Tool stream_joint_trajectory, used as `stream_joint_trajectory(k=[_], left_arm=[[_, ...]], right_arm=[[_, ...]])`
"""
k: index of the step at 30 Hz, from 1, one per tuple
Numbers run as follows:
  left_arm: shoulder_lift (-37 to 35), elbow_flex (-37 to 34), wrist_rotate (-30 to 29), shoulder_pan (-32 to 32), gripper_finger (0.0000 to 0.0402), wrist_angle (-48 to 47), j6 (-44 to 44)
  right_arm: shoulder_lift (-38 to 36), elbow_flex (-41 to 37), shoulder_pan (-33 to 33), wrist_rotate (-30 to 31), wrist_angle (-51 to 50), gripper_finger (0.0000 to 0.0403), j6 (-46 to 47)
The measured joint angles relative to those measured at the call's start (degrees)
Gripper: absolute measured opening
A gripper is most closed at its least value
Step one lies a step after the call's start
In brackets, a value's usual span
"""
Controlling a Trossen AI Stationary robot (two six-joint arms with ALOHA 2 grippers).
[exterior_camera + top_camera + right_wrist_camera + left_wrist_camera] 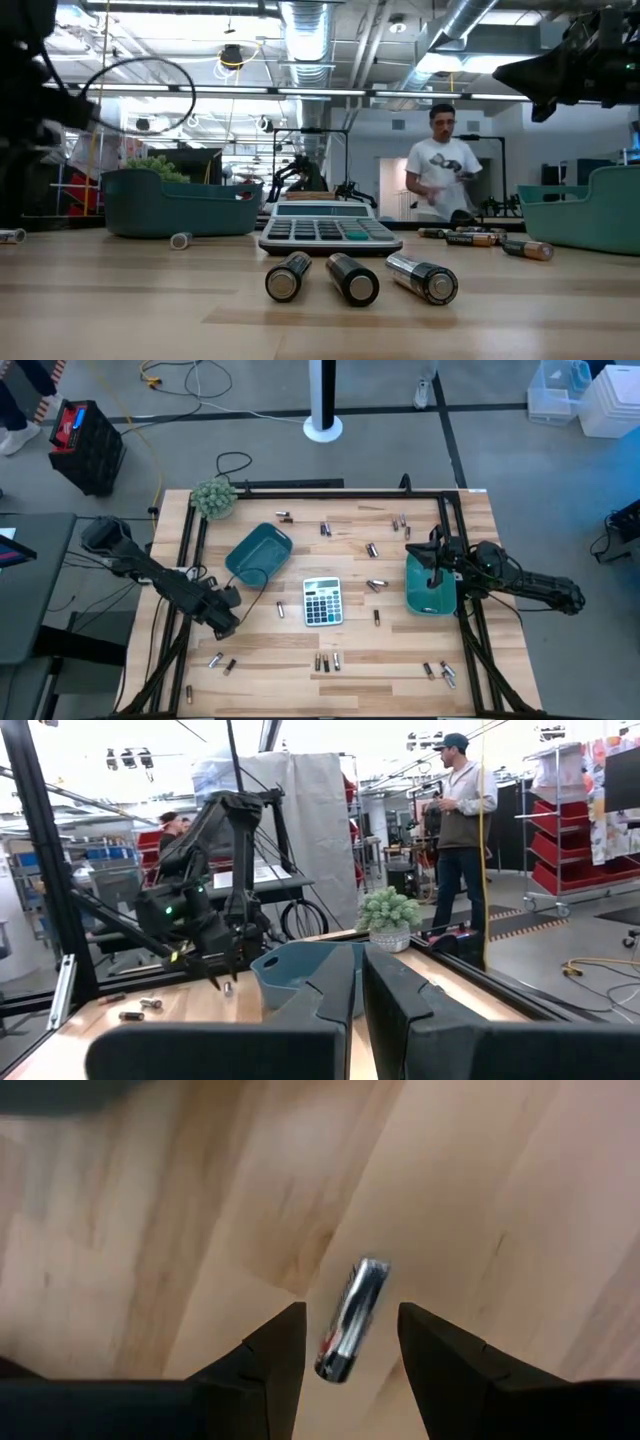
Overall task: Sort batteries
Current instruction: Put the silver/black battery into the blue bin
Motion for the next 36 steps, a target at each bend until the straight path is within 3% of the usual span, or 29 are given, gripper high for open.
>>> stream_joint_trajectory(k=[8, 13, 23, 36], left_arm=[[7.47, -1.09, 1.44, 0.22, 0.0156, 2.92, 0.43], [8.55, -1.10, 1.50, 0.22, 0.0149, 4.26, 0.58], [8.62, -1.21, 0.80, 0.15, 0.0039, 5.97, -0.96], [6.57, 0.13, -0.51, -0.27, 0.0038, 5.99, -0.52]], right_arm=[[0.00, 0.02, -0.98, 0.00, -0.45, 0.0044, 0.00], [0.00, 0.07, -0.95, -0.01, -1.12, 0.0044, -0.01], [0.00, 0.07, -0.96, 0.00, -1.33, 0.0044, -0.01], [0.00, 0.07, -0.96, -0.02, -1.54, 0.0044, -0.03]])
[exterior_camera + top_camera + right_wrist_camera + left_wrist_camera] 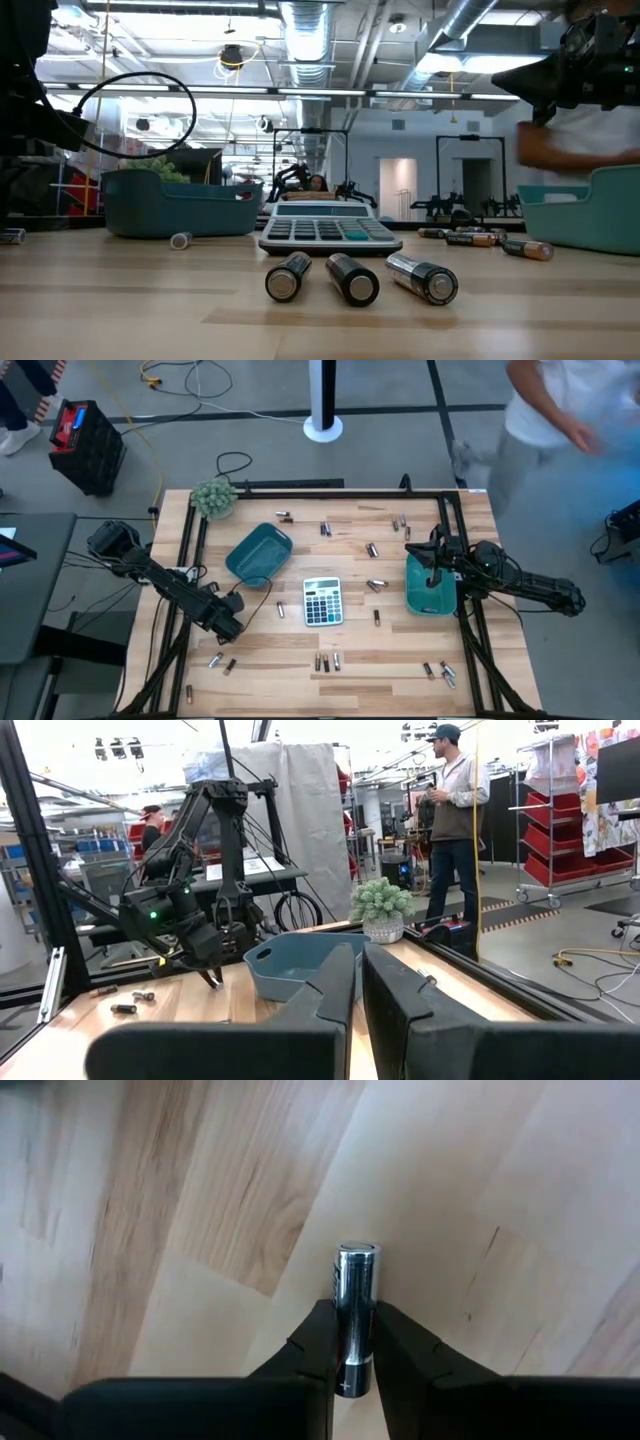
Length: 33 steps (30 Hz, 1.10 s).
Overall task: Sort batteries
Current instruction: Put the silver/black battery into the blue bin
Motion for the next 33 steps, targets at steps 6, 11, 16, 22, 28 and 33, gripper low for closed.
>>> stream_joint_trajectory(k=[6, 11, 16, 22, 28, 33], left_arm=[[-3.53, 0.84, -4.49, 0.10, 0.0037, 2.75, 1.63], [-6.75, 0.73, -4.59, 0.03, 0.0037, 4.91, 5.22], [-11.42, 0.74, -5.49, 0.03, 0.0037, 11.05, 12.28], [-18.66, 0.84, -13.78, 0.44, 0.0037, 21.10, 24.98], [-25.40, 0.84, -24.96, 5.82, 0.0037, 21.20, 28.10], [-26.89, 0.84, -24.97, 13.04, 0.0037, 21.00, 31.78]], right_arm=[[0.02, 0.00, 0.02, 0.01, -0.02, 0.0044, 0.00], [0.22, 0.00, 0.02, 0.00, -0.02, 0.0044, 0.00], [0.22, 0.00, 0.02, 0.00, 0.00, 0.0044, 0.00], [0.22, 0.00, 0.02, 0.00, 0.00, 0.0044, 0.00], [0.22, 0.00, 0.02, 0.00, 0.15, 0.0044, 0.00], [0.22, 0.00, 0.02, 0.00, 0.45, 0.0044, 0.00]])
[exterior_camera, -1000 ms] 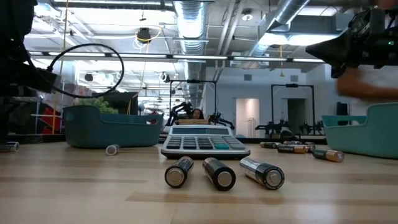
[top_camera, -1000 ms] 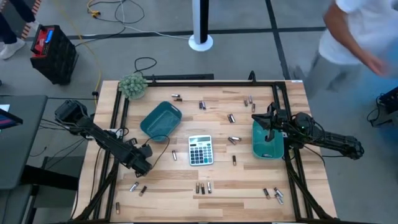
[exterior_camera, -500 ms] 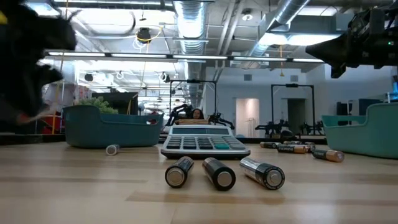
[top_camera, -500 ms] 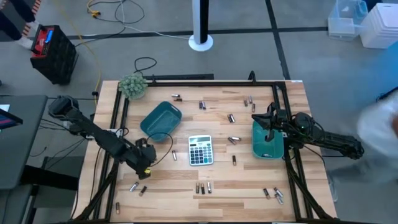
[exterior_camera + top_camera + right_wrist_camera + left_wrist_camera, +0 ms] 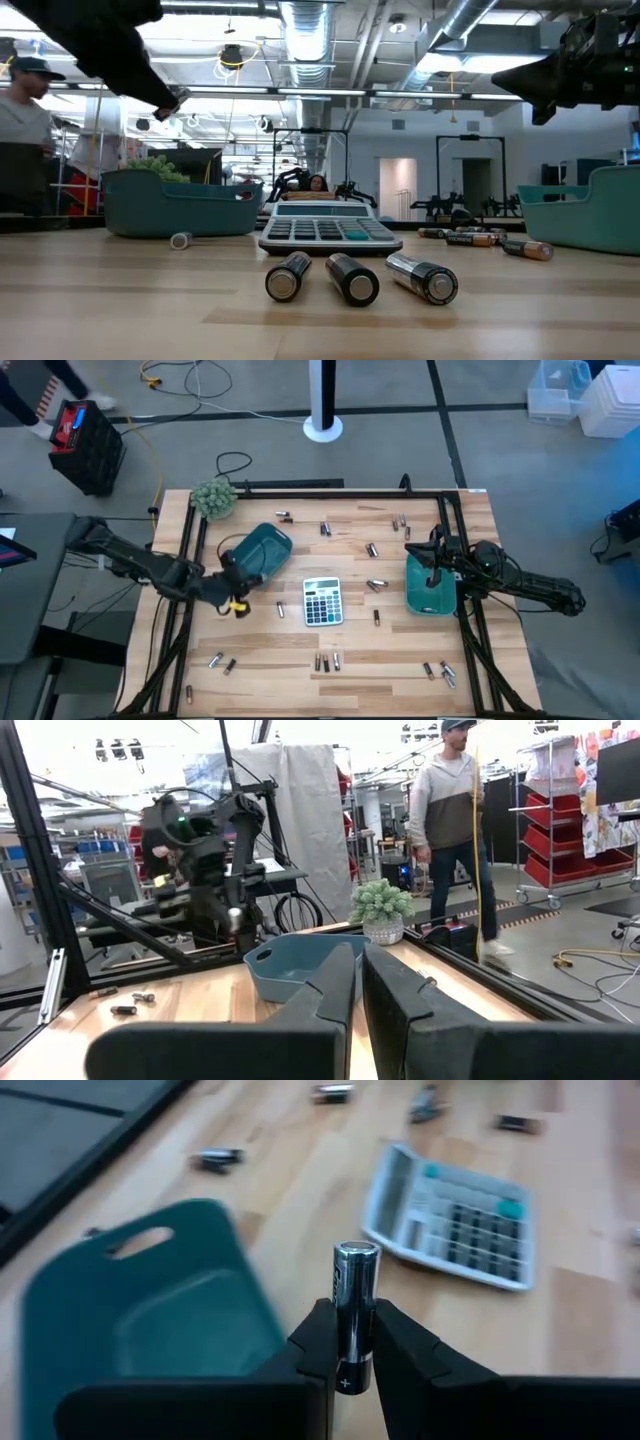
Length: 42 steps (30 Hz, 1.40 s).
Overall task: Sort batteries
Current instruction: Put the silver/black battery into the blue bin, then put the brown/black battery into the green bin
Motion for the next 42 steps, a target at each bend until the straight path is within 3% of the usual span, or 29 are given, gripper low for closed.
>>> stream_joint_trajectory(k=[11, 18, 25, 29, 35, 42], left_arm=[[-0.04, 0.00, 9.17, 20.82, 0.0037, -3.37, 1.34], [0.71, 0.02, 15.41, 28.05, 0.0043, -4.34, 1.70], [3.20, 0.09, 14.86, 30.46, 0.0155, -5.41, 3.53], [3.54, 0.10, 15.71, 30.37, 0.0194, -3.91, 7.07], [2.49, 0.11, 18.05, 28.60, 0.0198, -1.56, 10.74], [1.31, 1.68, 20.95, 23.39, 0.0182, -3.88, 7.81]], right_arm=[[0.00, 0.00, 0.00, 0.00, 0.55, 0.0044, 0.00], [0.00, 0.00, 0.00, 0.00, 0.53, 0.0044, 0.00], [-0.02, 0.00, 0.02, 0.00, 0.57, 0.0044, 0.02], [-0.02, 0.00, 0.02, 0.00, 0.85, 0.0044, 0.02], [-0.02, 0.00, 0.02, -0.02, 0.92, 0.0044, 1.46], [-0.02, 0.00, 0.17, -0.02, 1.79, 0.0044, 3.18]])
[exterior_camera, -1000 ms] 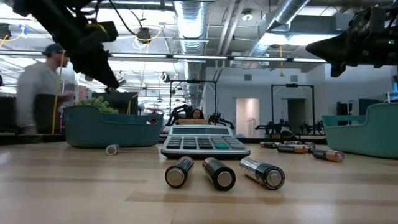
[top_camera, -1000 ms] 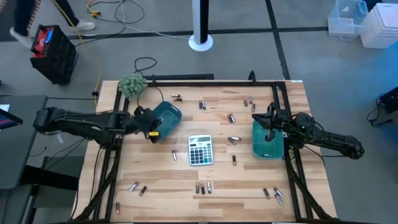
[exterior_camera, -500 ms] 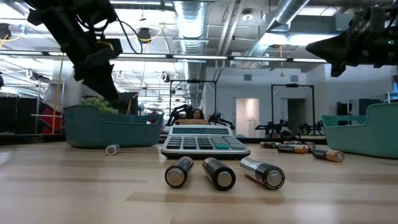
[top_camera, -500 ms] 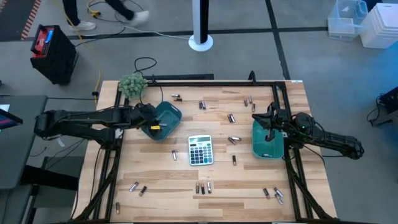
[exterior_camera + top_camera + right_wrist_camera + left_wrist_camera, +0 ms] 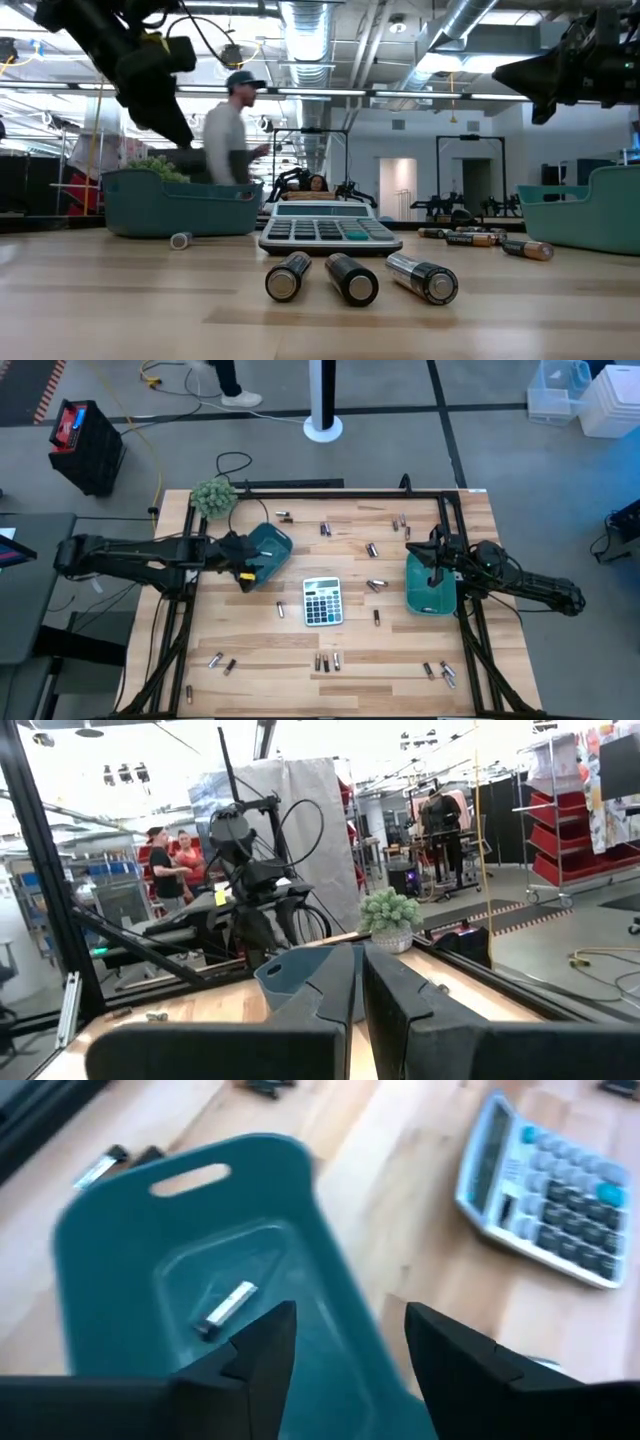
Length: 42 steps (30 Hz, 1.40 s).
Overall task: Sort batteries
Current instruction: Put the brown/black battery into the green bin
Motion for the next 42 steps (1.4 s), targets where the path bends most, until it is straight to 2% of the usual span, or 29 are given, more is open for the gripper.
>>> stream_joint_trajectory(k=[10, 15, 23, 28, 33, 38, 42], left_arm=[[0.10, 2.95, 0.62, -9.80, 0.0173, -1.44, 0.31], [1.84, 2.54, 0.33, -14.63, 0.0173, 3.43, 0.23], [7.17, 2.10, -4.26, -17.96, 0.0173, 11.26, 3.98], [8.92, 2.10, -8.32, -17.94, 0.0173, 17.70, 9.83], [8.79, 2.10, -11.44, -17.89, 0.0173, 21.88, 12.93], [8.74, 2.08, -12.59, -17.89, 0.0173, 21.62, 12.95], [8.73, 2.08, -12.59, -17.89, 0.0173, 22.20, 14.06]], right_arm=[[0.00, 0.00, 0.01, 0.00, 1.67, 0.0044, 5.83], [0.02, 0.00, 0.33, -0.91, 1.67, 0.0044, 9.06], [4.08, 0.97, 7.81, -2.09, 6.62, 0.0045, 8.00], [13.73, 7.03, 12.46, -0.31, 6.04, 0.0049, 3.88], [28.79, 15.25, 15.13, 0.99, 5.00, 0.0049, -0.37], [44.40, 25.80, 18.00, 1.94, -9.74, 0.0049, 1.53], [56.40, 32.81, 22.38, 4.11, -15.27, 0.0049, 4.48]])
